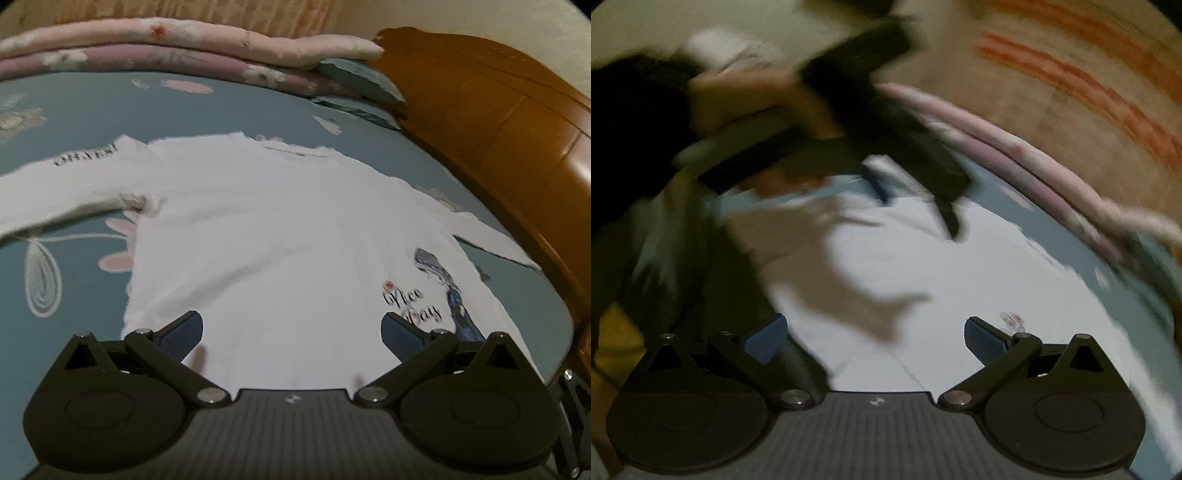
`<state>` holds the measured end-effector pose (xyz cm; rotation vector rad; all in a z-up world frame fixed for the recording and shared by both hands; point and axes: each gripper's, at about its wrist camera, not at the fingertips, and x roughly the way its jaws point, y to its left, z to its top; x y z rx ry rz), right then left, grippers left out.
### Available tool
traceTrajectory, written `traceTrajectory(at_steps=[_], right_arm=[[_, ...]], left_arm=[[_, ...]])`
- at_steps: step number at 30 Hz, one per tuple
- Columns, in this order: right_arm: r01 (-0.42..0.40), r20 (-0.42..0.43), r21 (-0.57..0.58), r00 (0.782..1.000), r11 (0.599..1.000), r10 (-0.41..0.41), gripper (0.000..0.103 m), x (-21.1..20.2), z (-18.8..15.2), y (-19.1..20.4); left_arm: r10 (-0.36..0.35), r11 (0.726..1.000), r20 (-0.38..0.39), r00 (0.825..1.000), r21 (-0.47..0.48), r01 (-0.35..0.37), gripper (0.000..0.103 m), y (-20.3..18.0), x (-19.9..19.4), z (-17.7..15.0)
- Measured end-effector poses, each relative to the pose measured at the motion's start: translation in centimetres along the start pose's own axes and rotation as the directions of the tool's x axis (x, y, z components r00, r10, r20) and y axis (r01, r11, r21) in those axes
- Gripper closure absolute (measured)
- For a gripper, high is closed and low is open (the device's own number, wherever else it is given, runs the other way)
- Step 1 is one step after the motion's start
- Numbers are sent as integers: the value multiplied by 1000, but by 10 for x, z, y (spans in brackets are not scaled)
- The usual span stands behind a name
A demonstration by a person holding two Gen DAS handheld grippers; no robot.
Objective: Fold clothes
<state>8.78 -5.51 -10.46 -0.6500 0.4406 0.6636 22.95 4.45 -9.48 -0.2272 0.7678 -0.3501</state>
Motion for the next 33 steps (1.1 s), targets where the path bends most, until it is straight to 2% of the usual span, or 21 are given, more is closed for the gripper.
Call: traceTrajectory(at_steps=[3,7,11,18,27,33], right_arm=[[20,-32,-146,999,989,-25,0,8,11,21],[42,-89,-207,994,978,-61,0,22,22,29],[38,-97,-239,993,970,-63,0,30,27,40],[47,-87,-305,993,951,-77,0,40,35,56],[87,-104,-328,986,941,-127,0,30,27,52],[112,-84,-332,985,936,-148,0,30,33,55]], left_arm=[[-55,998,-10,998,-26,55,1,15,-2,-6],[-66,997,-11,998,-48,66,1,27,-6,-13],[-66,998,-1,998,-15,66,1,26,-14,-16],[-89,995,44,995,-35,90,1,32,-26,-13],[-121,992,42,992,-38,122,1,33,-26,-14],[-133,991,33,991,-10,133,1,28,-24,-17]])
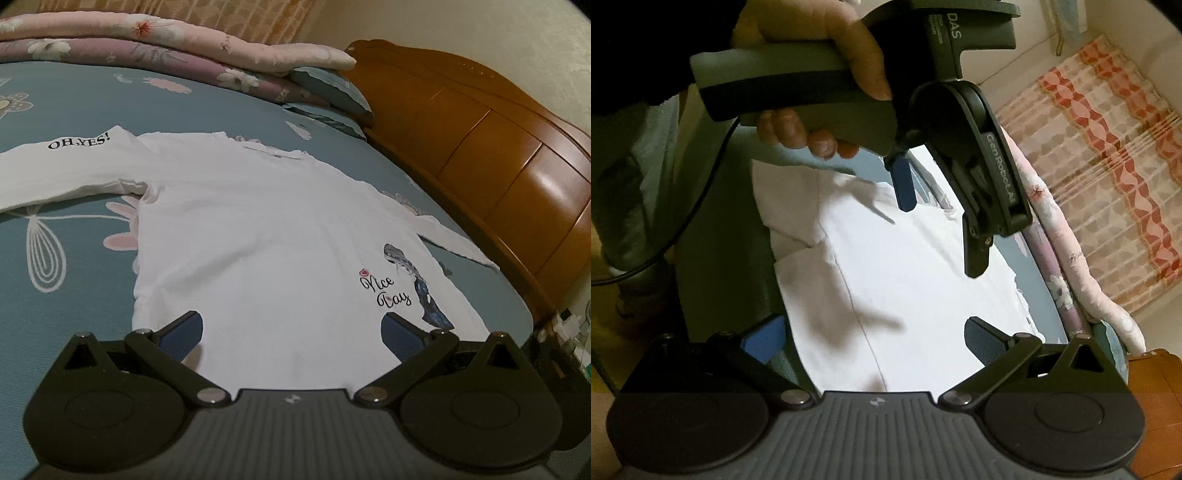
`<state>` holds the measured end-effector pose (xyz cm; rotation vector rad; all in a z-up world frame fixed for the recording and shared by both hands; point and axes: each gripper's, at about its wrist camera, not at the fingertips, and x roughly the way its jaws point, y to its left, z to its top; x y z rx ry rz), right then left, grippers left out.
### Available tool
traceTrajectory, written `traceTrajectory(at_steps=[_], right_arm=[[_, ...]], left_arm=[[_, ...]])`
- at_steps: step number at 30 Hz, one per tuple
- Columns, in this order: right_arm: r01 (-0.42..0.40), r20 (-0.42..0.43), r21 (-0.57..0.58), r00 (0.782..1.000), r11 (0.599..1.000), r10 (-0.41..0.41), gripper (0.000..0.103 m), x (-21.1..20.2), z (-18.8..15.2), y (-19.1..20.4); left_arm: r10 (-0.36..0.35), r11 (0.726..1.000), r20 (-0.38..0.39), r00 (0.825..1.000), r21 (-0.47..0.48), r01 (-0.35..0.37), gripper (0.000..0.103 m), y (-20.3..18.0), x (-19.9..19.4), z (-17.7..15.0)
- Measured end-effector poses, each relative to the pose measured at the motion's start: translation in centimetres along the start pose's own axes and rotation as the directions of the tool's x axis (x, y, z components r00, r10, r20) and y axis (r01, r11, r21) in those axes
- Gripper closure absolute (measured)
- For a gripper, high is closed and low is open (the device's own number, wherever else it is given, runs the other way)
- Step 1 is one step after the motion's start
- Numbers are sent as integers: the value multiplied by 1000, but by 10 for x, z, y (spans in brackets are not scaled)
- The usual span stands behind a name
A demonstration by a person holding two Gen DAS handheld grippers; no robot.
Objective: Fold clothes
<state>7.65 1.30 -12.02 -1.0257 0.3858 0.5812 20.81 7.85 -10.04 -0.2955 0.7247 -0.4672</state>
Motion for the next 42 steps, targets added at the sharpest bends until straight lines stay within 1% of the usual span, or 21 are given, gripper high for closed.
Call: traceTrajectory(at_steps=[3,5,7,12,15,17,19,20,22,23,24,25,26,27,28,29,30,34,38,40,42], right_arm=[[35,8,-28,999,999,-35,0,0,5,-1],[32,-2,-40,999,999,-32,0,5,8,-1],[45,8,-66,999,997,-45,0,6,8,1],[99,-38,-131,994,986,-105,0,1,-9,0],[102,-62,-130,992,986,-111,0,-6,-19,0],[118,-57,-145,990,982,-128,1,-6,-21,2],[133,-46,-151,989,979,-141,3,-1,-17,5],[140,-38,-153,988,978,-148,7,2,-14,6],[137,-33,-158,989,978,-144,16,11,-6,10],[131,-33,-160,990,978,-137,24,15,-3,12],[113,-37,-159,992,981,-120,36,17,0,13],[87,-44,-153,995,984,-95,42,17,2,13],[64,-50,-146,996,987,-72,52,16,3,13],[51,-56,-141,997,989,-59,64,15,2,12],[35,-66,-138,997,990,-45,73,14,0,12],[12,-81,-132,996,991,-23,94,13,-2,11],[-15,-96,-122,995,992,4,100,13,-3,10],[-121,-131,-68,985,990,111,100,10,-3,-1],[-246,-152,16,957,969,245,100,5,-3,-22],[-302,-159,54,938,952,307,97,1,-3,-30],[-356,-136,105,920,929,368,88,-6,2,-38]], left_arm=[[-2,1000,0,1000,3,2,1,0,0,0],[-6,1000,0,1000,1,6,1,0,0,0],[-2,1000,2,1000,1,2,1,0,-1,0],[-2,1000,8,1000,-9,2,1,3,-4,0],[-1,1000,12,1000,-17,1,1,5,-4,0],[-4,1000,12,1000,-19,4,1,5,-4,0],[-2,1000,11,1000,-15,2,1,4,-2,1],[-1,1000,10,1000,-13,1,1,3,-2,1],[0,1000,9,1000,-11,0,1,3,-1,0],[1,1000,7,1000,-11,-1,1,3,-1,0],[3,1000,6,1000,-11,-3,1,3,-1,0],[5,1000,7,1000,-10,-5,1,3,-1,0],[7,1000,7,1000,-9,-7,1,3,-2,0],[6,1000,9,1000,-11,-6,1,4,-2,0],[3,1000,13,1000,-16,-2,1,5,-3,0],[-1,1000,16,1000,-21,1,1,6,-5,1],[-6,1000,21,1000,-27,7,1,7,-6,1],[-25,998,44,999,-63,28,1,14,-12,3],[-27,995,41,999,-98,31,1,22,-12,5],[-26,994,45,999,-102,30,1,23,-13,5],[-23,993,61,998,-112,29,1,26,-16,7]])
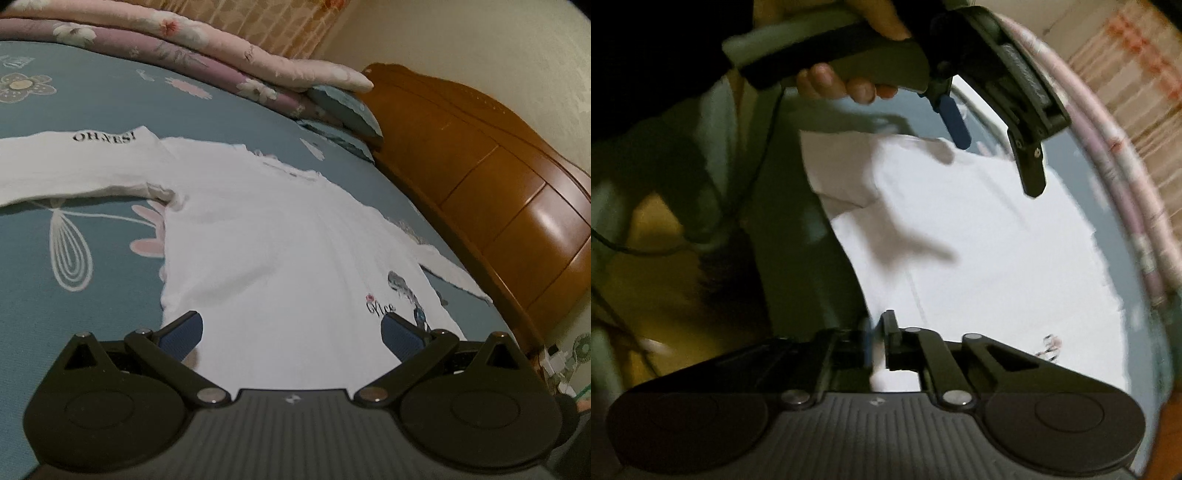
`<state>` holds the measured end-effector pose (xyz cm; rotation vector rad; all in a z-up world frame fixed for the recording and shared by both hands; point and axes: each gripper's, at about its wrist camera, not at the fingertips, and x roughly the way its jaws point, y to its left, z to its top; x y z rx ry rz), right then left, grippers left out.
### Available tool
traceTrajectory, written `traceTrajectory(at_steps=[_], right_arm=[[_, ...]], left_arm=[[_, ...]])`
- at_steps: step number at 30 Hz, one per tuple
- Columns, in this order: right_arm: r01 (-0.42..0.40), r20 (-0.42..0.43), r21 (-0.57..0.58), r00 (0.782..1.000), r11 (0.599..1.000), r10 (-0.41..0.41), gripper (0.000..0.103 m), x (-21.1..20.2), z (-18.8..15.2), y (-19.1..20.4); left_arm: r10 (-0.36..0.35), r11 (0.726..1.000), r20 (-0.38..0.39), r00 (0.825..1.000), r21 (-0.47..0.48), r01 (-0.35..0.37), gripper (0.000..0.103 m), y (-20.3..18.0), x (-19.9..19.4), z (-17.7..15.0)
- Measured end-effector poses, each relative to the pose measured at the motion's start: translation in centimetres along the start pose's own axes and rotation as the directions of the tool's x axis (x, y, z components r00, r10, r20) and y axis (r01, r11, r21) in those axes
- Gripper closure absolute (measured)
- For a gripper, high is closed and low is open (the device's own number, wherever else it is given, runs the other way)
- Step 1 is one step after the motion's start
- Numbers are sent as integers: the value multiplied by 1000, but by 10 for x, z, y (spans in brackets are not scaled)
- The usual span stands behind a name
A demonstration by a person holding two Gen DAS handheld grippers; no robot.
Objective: Fold clothes
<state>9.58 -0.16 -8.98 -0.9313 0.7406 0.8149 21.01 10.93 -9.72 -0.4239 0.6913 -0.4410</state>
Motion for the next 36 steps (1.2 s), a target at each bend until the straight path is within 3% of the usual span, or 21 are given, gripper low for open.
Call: traceTrajectory(at_steps=[1,4,6,11,14,15,17,20,23,26,28,33,36], right_arm=[[-24,14,20,1000,1000,24,86,-5,2,-3],[10,87,101,996,995,-19,72,-11,16,-27],[47,122,177,990,983,-69,51,0,29,-52],[34,138,382,986,923,-94,46,63,60,-114],[-62,191,523,981,850,-46,43,87,67,-153],[-56,196,545,979,836,-62,38,95,71,-160],[-8,159,572,982,820,-102,38,112,77,-168],[14,112,566,989,824,-93,38,134,84,-160],[30,126,563,985,826,-121,38,127,76,-133],[-62,162,540,986,839,-31,31,106,65,-102],[-85,168,503,986,860,-1,17,93,56,-74],[-170,135,498,984,851,118,10,66,35,-44],[-148,120,479,987,865,102,10,50,30,-45]], left_arm=[[-1,1000,12,1000,-10,1,1,2,-3,1],[-11,998,48,999,-66,14,1,15,-12,6],[-16,993,74,997,-118,25,1,26,-19,10],[-38,977,112,993,-204,61,1,51,-30,16],[-4,973,113,994,-228,30,1,59,-28,18],[2,973,108,994,-231,23,1,61,-26,18],[4,973,97,995,-230,19,1,61,-23,19],[4,978,88,996,-210,15,1,57,-22,20],[5,980,91,996,-197,13,1,56,-24,19],[10,978,97,995,-206,10,1,57,-25,18],[14,977,95,995,-211,6,1,57,-24,18],[23,982,82,996,-190,-7,1,51,-22,17],[24,986,75,997,-169,-11,1,47,-20,16]])
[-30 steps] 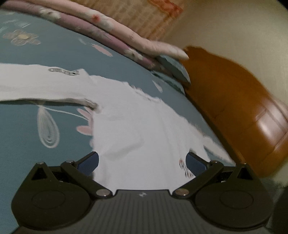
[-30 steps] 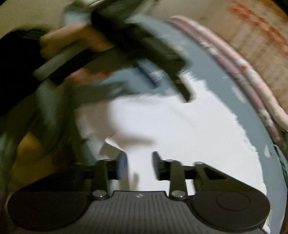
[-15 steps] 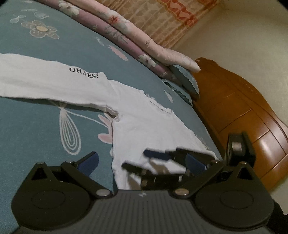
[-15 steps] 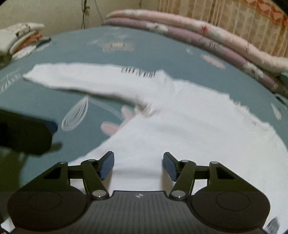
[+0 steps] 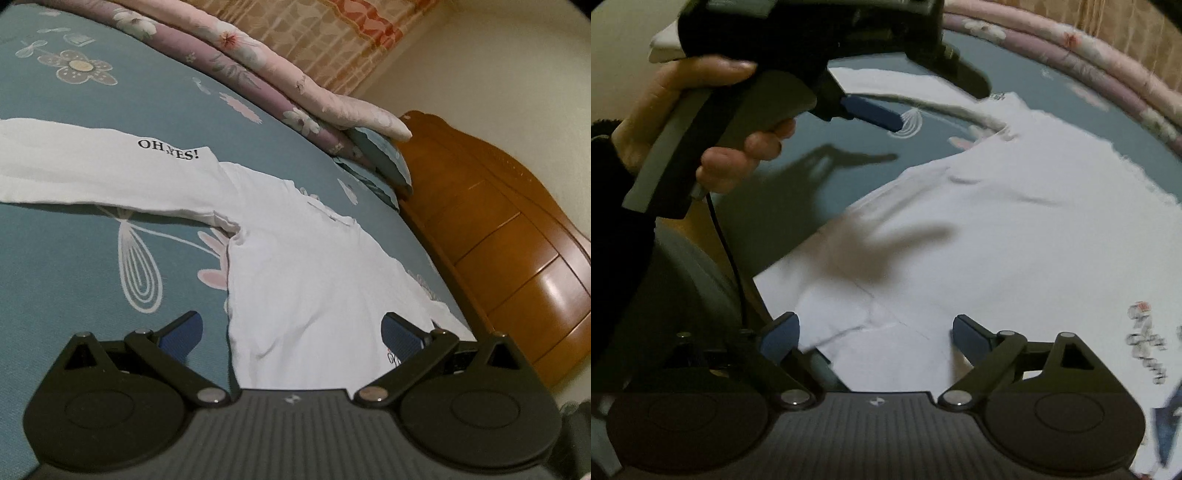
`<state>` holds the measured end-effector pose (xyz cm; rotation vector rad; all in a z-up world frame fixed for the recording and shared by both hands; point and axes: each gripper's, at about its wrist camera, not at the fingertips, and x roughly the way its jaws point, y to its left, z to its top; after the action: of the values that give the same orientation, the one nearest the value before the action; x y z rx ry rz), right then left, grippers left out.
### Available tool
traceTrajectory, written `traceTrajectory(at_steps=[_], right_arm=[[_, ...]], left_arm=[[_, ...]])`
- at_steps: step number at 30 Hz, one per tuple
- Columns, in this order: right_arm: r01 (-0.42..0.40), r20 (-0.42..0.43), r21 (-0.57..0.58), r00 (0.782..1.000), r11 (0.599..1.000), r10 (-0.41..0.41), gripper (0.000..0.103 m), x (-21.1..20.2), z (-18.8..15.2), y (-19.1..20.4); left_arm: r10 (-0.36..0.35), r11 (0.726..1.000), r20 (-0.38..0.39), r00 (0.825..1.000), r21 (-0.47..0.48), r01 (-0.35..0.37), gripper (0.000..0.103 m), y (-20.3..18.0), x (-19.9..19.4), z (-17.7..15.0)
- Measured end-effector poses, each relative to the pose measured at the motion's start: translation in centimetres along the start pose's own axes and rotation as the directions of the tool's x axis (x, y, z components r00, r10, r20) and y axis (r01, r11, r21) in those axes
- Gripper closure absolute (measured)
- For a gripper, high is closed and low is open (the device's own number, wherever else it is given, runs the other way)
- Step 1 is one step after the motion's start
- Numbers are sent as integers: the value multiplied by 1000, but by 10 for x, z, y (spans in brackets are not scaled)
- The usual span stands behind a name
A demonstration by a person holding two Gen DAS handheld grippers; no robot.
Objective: Fold clothes
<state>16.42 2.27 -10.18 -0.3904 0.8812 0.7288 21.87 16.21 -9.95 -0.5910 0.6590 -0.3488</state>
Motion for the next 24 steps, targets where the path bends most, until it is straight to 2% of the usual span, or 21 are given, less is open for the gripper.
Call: traceTrajectory(at_steps=[3,5,9,11,13,15,17,21,24], right_arm=[[18,73,38,997,999,-20,8,-8,10,-9],[64,104,75,992,995,-72,7,3,24,-20],[99,61,164,992,981,-110,5,40,32,-35],[81,50,158,995,984,-90,0,41,23,-23],[61,53,118,996,991,-68,0,33,12,-6],[2,46,106,999,994,-7,0,21,1,0],[5,65,103,998,995,-12,0,8,-4,-1],[101,144,183,981,978,-129,0,-11,-4,-29],[207,131,270,960,940,-249,0,-5,-4,-66]], left_arm=[[-6,1000,-8,1000,13,6,1,-3,1,-1],[-17,1000,-13,1000,12,17,1,-4,2,-1],[-62,998,-32,998,12,62,1,-8,2,-2],[-84,996,-46,995,24,85,1,-12,3,-3],[-104,993,-62,993,41,106,1,-18,5,-5],[-122,990,-79,989,63,127,1,-26,8,-7],[-144,985,-99,985,78,152,1,-36,13,-10],[-160,978,-154,975,112,178,1,-53,30,-19],[-127,979,-184,975,134,153,1,-61,42,-24]])
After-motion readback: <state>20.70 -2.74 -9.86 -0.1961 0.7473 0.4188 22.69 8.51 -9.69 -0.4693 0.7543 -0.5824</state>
